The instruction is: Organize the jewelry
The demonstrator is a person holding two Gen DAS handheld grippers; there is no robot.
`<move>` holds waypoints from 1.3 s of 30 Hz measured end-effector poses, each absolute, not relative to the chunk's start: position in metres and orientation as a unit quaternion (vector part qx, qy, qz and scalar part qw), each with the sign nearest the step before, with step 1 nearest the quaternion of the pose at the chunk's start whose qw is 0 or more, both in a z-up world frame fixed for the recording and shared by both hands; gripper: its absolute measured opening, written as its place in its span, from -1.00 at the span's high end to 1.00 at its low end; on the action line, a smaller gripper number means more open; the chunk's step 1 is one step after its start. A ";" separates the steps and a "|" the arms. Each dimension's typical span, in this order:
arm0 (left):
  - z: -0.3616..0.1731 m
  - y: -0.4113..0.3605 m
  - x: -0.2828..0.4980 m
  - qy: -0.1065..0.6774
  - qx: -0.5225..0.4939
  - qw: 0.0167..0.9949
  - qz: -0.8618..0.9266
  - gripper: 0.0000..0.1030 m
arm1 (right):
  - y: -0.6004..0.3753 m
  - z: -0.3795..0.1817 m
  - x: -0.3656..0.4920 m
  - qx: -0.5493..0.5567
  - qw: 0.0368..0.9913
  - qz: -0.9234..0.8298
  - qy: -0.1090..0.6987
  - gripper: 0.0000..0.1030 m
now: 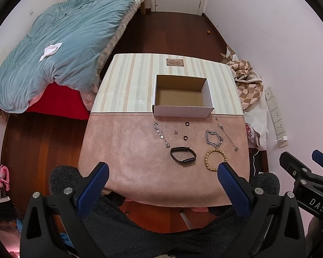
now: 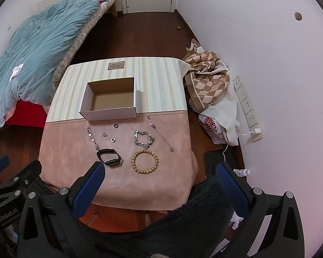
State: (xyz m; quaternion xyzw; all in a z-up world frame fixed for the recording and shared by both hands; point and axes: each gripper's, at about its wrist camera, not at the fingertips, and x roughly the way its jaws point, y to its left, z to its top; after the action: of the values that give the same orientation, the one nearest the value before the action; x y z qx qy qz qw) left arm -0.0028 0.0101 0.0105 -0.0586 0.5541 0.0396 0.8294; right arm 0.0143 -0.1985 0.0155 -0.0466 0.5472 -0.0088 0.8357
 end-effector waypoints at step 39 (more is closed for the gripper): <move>-0.030 0.001 0.036 0.552 -0.018 0.831 0.069 -1.00 | -0.225 -0.032 0.054 0.000 0.839 -0.033 0.543 -1.00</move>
State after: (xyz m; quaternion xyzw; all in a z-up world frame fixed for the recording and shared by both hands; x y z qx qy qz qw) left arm 0.0359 0.0012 -0.0299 -0.0177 0.5518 0.0688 0.8310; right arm 0.0545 -0.2246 -0.0318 0.0001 0.5432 -0.0327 0.8390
